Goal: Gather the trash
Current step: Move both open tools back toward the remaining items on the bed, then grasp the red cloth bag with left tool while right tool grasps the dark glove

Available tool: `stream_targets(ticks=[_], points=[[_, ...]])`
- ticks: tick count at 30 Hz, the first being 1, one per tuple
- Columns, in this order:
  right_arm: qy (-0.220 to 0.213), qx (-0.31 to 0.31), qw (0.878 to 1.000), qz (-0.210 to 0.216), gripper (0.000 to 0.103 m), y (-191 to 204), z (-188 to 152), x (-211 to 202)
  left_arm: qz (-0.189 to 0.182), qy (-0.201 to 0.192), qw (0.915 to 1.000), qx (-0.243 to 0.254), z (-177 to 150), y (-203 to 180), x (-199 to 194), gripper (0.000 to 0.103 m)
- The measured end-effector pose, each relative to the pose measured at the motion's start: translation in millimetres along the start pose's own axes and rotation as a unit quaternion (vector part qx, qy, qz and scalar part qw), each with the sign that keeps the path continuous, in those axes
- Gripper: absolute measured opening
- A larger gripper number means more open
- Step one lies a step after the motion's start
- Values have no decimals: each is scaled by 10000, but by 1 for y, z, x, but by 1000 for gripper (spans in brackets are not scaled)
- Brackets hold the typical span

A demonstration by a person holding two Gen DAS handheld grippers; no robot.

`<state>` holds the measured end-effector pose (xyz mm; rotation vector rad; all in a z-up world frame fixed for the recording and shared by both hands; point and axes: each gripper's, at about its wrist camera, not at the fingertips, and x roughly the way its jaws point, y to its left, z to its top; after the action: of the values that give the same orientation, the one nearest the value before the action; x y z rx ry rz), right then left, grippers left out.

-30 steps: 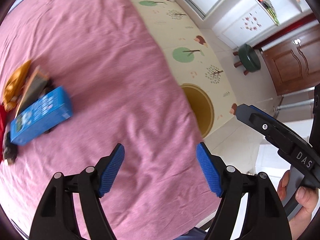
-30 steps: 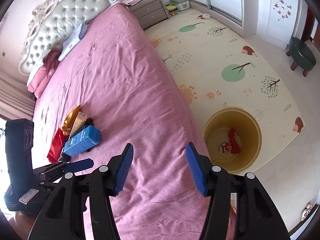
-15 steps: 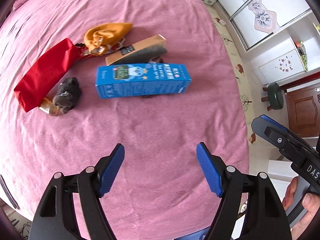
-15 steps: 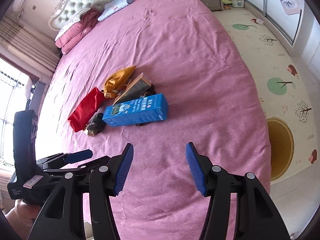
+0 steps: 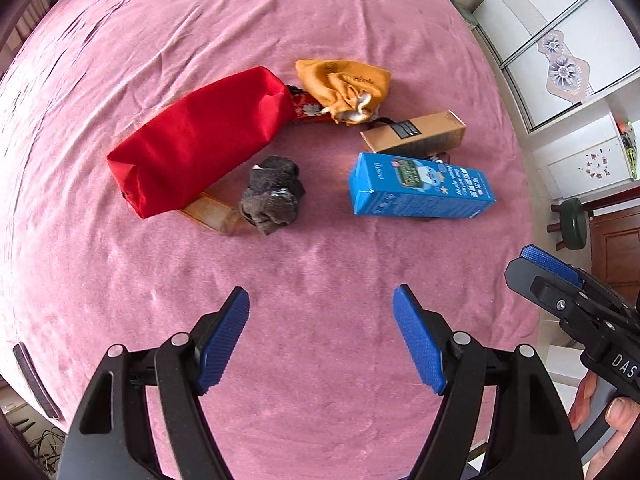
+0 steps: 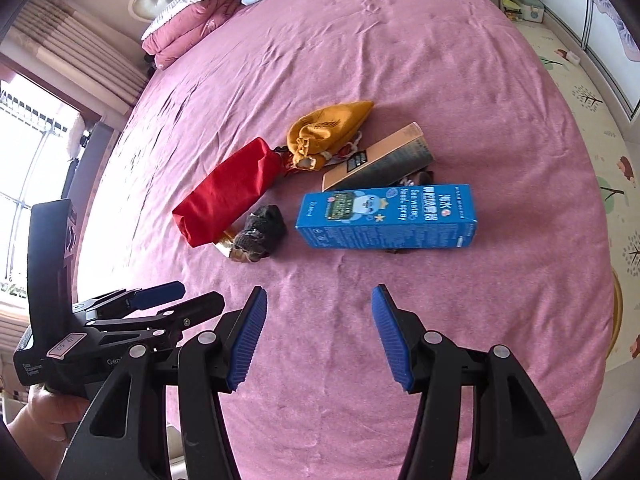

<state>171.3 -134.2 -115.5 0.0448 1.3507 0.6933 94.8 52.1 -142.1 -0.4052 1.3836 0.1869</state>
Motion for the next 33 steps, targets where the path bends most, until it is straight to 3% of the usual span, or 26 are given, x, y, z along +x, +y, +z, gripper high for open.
stream_targets(ticks=[13, 16, 25, 33], points=[[311, 160, 9994, 16, 55, 57, 22, 74, 144, 103, 9998, 29, 35, 89, 5, 74], [313, 256, 9992, 15, 61, 64, 28, 89, 161, 136, 9997, 97, 44, 104, 10, 75], [605, 516, 9966, -205, 62, 69, 38, 140, 255, 240, 9992, 217, 79, 146, 30, 75], [862, 706, 9932, -337, 64, 60, 41, 168, 189, 433, 9969, 621, 110, 156, 52, 86]])
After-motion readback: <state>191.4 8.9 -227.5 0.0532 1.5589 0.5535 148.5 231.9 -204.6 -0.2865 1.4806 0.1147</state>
